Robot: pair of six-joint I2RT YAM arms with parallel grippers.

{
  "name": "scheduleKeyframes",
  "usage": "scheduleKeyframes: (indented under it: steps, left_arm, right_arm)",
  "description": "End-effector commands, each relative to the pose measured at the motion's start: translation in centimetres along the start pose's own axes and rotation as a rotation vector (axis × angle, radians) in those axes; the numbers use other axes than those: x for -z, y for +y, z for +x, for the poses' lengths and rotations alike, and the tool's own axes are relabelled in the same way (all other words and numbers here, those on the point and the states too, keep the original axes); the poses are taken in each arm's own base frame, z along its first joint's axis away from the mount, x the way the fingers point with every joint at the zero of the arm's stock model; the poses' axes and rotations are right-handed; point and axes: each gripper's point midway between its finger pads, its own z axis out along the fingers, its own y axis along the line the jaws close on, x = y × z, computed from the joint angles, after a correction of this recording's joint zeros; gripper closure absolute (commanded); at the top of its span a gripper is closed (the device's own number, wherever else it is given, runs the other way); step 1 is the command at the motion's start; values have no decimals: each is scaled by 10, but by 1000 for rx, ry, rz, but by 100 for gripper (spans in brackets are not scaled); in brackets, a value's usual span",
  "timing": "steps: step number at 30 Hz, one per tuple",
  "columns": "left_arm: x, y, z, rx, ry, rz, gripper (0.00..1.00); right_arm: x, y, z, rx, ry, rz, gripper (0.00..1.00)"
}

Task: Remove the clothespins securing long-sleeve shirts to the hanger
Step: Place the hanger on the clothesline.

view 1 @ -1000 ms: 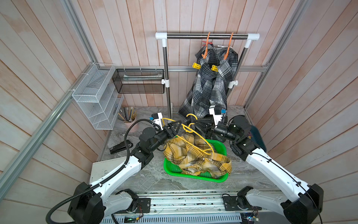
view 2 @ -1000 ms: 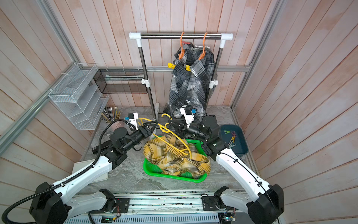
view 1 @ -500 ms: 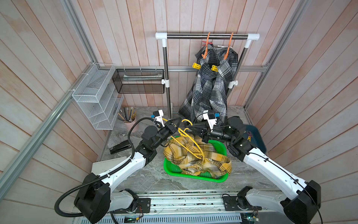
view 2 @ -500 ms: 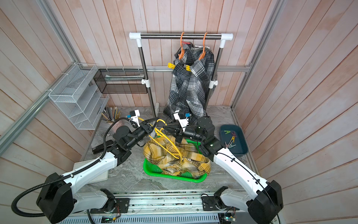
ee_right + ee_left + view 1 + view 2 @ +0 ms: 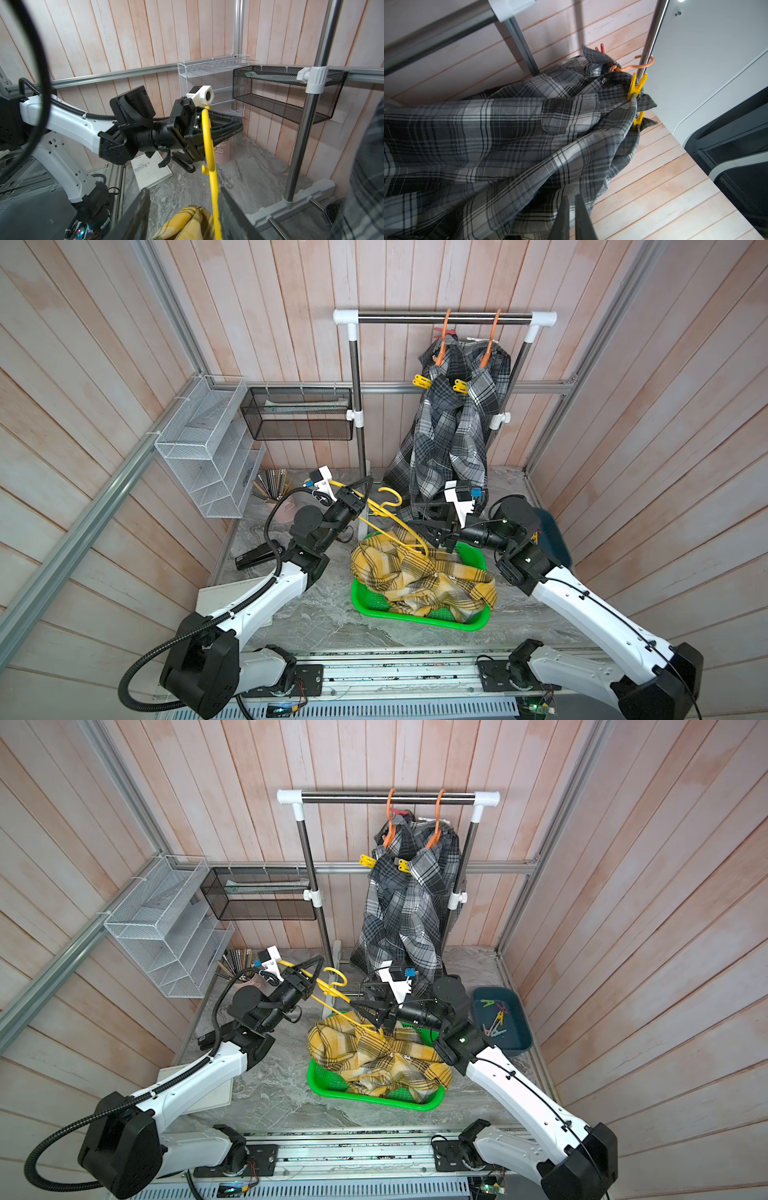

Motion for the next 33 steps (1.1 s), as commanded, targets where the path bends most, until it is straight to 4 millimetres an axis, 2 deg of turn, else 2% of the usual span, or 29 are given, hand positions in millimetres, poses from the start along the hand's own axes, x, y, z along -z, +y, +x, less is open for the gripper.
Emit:
scheduleKeyframes:
  steps: [1, 9, 19, 24, 30, 33]
  left_arm:
    - [10, -38, -25, 33, -56, 119, 100]
    - [25, -59, -48, 71, -101, 178, 100]
    - [33, -64, -58, 113, -111, 210, 100]
    - [38, -65, -60, 129, -115, 221, 100]
    - [40, -64, -63, 150, -123, 234, 100]
    - [40, -63, -66, 170, -128, 248, 100]
  right_arm:
    - [4, 1, 9, -8, -3, 11, 45]
    - [6, -7, 18, 21, -21, 49, 43]
    - [-11, -19, 31, 16, -15, 38, 43]
    - [-17, -23, 31, 18, -34, 24, 48]
    - [-27, -28, 33, -4, -41, 8, 64]
    - [-30, -28, 36, -6, -29, 7, 65]
